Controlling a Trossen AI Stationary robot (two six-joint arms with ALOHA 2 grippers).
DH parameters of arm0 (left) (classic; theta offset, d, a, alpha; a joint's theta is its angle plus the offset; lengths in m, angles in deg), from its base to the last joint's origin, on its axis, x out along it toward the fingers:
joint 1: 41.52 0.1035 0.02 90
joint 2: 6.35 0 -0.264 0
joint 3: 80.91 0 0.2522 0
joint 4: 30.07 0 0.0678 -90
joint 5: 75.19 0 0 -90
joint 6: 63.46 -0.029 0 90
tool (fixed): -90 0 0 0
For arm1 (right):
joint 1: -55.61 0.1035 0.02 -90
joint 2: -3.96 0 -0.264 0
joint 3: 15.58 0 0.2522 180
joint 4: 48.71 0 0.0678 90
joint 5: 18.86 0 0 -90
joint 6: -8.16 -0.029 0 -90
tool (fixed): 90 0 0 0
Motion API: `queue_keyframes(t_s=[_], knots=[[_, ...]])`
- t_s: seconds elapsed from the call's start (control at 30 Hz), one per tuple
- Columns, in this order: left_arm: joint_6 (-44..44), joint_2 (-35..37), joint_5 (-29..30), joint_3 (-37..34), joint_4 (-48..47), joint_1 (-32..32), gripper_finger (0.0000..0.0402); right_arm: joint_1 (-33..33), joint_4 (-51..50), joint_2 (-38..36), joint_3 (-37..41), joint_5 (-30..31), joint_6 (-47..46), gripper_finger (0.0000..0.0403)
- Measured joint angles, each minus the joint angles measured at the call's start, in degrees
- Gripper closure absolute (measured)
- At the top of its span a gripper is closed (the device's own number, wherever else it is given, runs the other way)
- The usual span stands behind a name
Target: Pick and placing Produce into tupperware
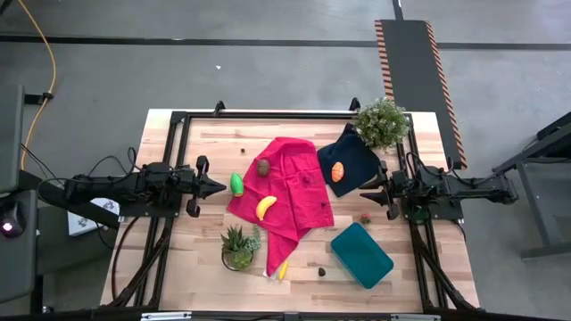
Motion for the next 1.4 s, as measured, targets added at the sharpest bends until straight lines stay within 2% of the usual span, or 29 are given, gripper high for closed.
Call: queue_keyframes(t_s=[1.13,1.27,1.4], knots=[[0.16,0.01,0.19,0.0,0.09,0.02,0.0401,0.0,0.01,0.0,0.0,0.01,-0.01,0.0309],[7.86,0.0,-0.31,0.0,0.07,0.02,0.0401,-0.01,0.0,0.0,0.0,-0.01,-0.01,0.0309],[21.39,0.01,-0.34,0.0,0.07,0.02,0.0401,0.02,0.08,0.0,0.0,0.59,-1.12,0.0309]])
